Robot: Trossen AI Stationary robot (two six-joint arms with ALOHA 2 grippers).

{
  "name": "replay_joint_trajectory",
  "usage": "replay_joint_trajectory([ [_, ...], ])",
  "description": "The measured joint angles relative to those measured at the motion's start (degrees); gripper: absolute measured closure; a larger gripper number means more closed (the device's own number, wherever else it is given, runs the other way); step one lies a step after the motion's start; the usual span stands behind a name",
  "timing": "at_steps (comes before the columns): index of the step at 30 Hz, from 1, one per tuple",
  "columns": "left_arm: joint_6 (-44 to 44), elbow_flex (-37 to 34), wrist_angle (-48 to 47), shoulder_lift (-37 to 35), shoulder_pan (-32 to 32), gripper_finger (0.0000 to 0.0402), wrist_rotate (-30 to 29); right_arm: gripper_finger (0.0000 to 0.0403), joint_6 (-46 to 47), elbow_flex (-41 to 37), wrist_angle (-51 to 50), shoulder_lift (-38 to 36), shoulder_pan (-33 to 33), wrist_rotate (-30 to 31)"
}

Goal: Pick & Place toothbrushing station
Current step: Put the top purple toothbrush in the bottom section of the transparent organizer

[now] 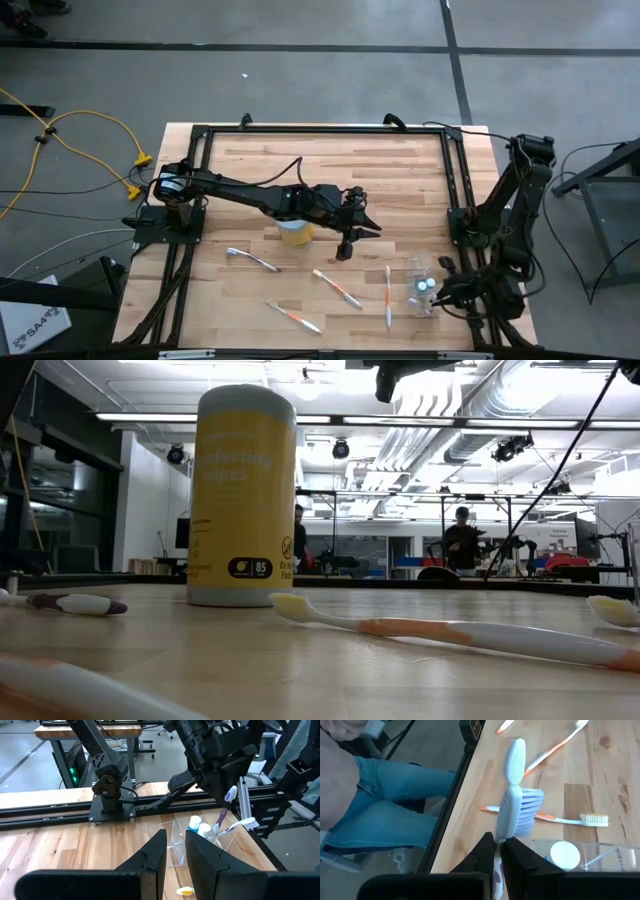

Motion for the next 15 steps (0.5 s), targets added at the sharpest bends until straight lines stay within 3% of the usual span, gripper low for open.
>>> replay_joint_trajectory([
  [15, -0.66, 0.0, -0.02, 0.0, -0.07, 0.0334, 0.09, 0.0352, -3.03, -0.15, 3.8, 0.12, -4.0, -3.55],
])
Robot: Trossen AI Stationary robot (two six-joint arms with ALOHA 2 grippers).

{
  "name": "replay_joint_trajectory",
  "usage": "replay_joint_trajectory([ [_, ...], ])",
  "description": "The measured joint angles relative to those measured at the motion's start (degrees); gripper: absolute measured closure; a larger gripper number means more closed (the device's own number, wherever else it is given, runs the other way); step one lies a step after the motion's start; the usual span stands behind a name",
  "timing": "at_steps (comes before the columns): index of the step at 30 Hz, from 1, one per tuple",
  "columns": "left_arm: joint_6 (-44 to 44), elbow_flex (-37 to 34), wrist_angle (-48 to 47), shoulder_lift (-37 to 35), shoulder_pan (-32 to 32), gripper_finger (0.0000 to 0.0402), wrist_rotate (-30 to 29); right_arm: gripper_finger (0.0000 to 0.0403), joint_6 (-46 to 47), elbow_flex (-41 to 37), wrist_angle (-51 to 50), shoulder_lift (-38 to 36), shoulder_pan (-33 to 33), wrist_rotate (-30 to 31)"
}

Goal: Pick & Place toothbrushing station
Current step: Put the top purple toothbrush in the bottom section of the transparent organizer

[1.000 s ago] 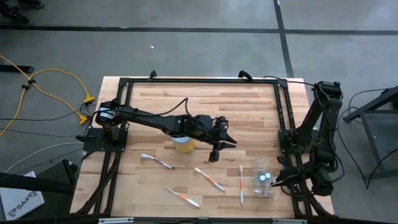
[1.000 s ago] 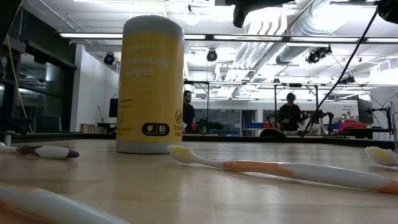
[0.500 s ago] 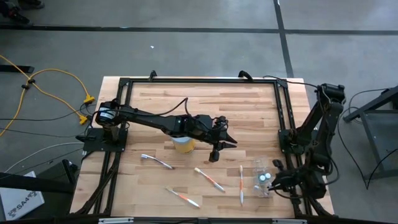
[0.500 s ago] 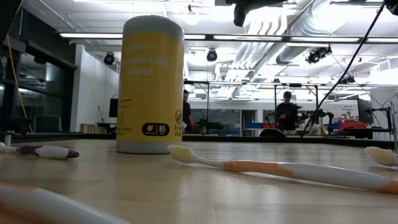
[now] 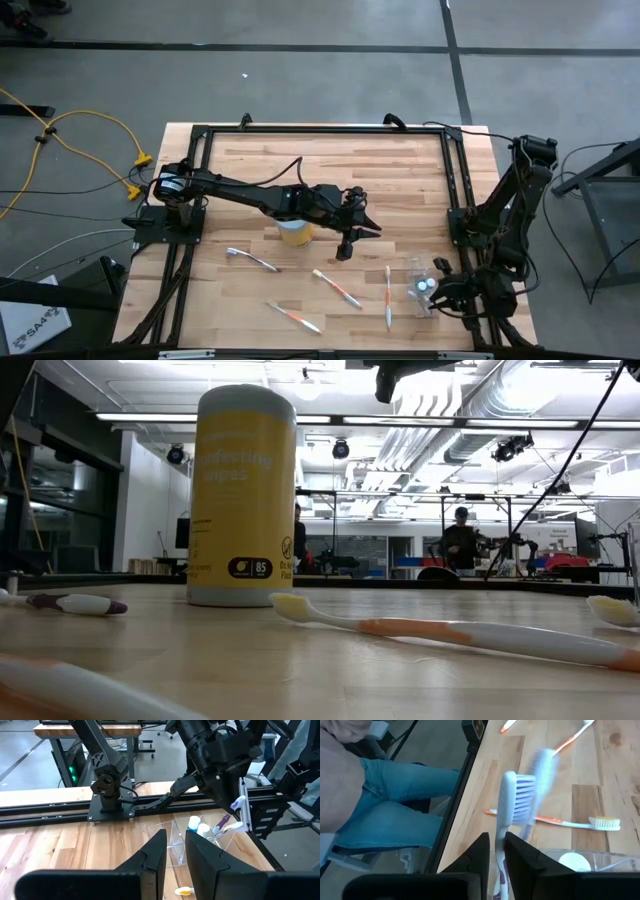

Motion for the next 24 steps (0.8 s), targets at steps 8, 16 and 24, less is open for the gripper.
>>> replay_joint_trajectory([
  [8, 0.23, 0.0, 0.0, 0.0, -0.82, 0.0334, 0.0, 0.0351, -0.18, 0.0, 0.11, 0.0, -0.63, 0.45],
  [16, 0.24, 0.0, 0.0, 0.0, -0.83, 0.0334, -0.02, 0.0351, -0.24, 0.0, 0.09, 0.0, -0.82, 0.56],
  [24, 0.2, -0.02, 0.0, 0.0, -0.83, 0.0334, -0.02, 0.035, -0.24, 0.02, -2.11, -0.02, -0.82, 2.39],
])
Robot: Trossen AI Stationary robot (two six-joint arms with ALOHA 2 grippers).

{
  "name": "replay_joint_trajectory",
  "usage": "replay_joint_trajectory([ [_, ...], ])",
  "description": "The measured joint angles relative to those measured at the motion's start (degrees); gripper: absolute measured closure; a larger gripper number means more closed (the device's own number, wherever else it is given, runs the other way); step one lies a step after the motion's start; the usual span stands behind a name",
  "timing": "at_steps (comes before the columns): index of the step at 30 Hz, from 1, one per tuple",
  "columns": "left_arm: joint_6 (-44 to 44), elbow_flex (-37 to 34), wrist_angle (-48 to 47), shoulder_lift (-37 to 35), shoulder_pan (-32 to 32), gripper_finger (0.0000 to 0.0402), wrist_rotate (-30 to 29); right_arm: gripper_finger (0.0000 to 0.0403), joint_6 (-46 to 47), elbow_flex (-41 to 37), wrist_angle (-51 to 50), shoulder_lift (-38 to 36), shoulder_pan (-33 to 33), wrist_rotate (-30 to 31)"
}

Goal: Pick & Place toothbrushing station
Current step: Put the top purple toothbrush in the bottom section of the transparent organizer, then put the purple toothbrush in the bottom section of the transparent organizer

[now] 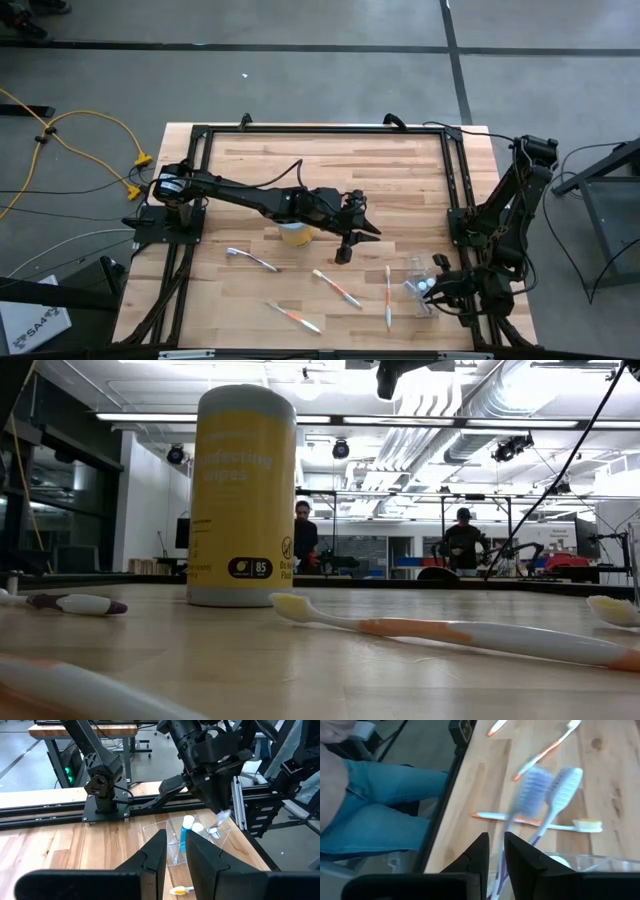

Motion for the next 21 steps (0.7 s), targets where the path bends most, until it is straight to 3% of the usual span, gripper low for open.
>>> replay_joint_trajectory([
  [10, 0.02, 0.0, 0.0, 0.0, 0.0, 0.0334, 0.0, 0.035, 0.15, 0.0, -1.14, -0.49, 0.0, 0.24],
  [17, 1.67, -0.13, 0.54, -1.35, 0.0, 0.0334, -0.04, 0.035, 0.01, 0.01, 1.97, -5.04, -0.17, -0.03],
  [21, 2.62, -0.13, -0.09, -4.03, -0.02, 0.0334, -0.04, 0.035, -5.21, 0.01, 6.11, -7.81, -1.7, -0.01],
])
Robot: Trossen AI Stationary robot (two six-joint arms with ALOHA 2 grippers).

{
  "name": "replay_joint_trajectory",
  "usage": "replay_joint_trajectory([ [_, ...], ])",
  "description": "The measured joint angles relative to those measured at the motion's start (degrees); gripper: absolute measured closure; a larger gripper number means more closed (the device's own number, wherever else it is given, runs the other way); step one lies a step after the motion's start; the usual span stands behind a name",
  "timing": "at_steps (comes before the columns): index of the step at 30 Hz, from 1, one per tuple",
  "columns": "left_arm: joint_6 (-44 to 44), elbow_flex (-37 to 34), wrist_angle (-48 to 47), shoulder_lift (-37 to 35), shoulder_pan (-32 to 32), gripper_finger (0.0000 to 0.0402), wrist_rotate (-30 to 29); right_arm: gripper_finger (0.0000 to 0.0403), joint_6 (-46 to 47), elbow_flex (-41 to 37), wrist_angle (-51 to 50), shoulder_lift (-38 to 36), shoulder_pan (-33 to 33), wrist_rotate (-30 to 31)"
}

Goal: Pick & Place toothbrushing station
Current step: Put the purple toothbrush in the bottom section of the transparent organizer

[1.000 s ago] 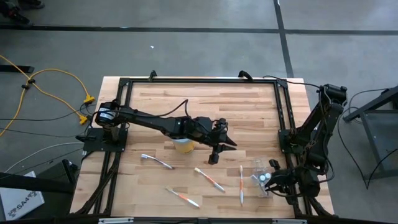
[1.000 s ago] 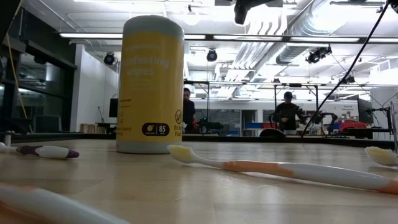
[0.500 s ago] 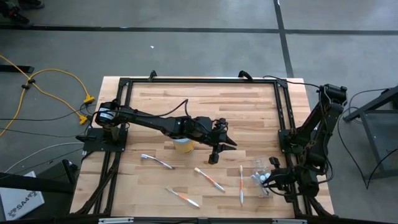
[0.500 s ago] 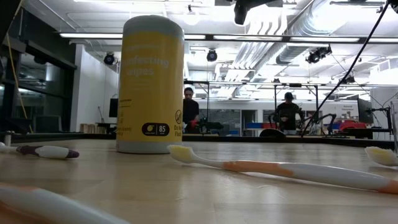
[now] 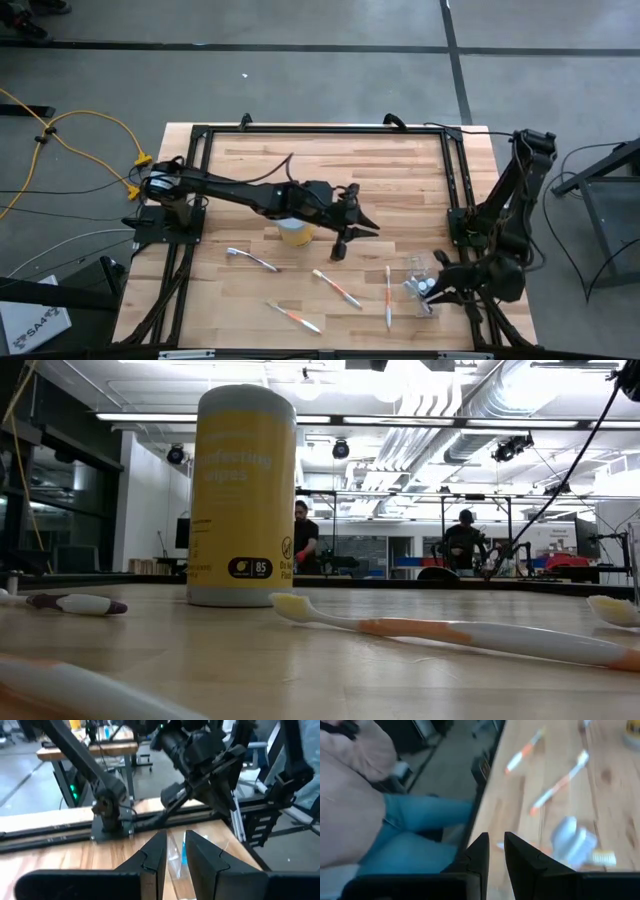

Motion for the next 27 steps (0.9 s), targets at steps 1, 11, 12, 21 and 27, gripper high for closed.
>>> replay_joint_trajectory([
  [1, 0.02, 0.02, -0.83, -0.79, 0.0, 0.0334, 0.0, 0.035, -2.3, 0.0, 1.41, -0.6, -0.6, 0.03],
  [11, -3.4, 0.09, -15.7, -5.02, -1.49, 0.0335, -0.5, 0.035, -22.92, 0.02, 10.42, -3.65, -12.12, -0.13],
  [12, -3.6, 0.09, -16.69, -5.15, -1.83, 0.0336, -1.18, 0.035, -23.4, 0.02, 10.36, -3.73, -13.62, -0.13],
  [21, -7.37, -0.05, -28.1, -11.69, -3.72, 0.0376, -5.73, 0.035, -24.35, 0.02, 9.84, -3.93, -23.74, -0.81],
  [27, -9.38, -2.79, -32.85, -17.93, -5.51, 0.0378, -6.19, 0.035, -24.9, 0.02, 10.03, -3.93, -28.11, -3.43],
])
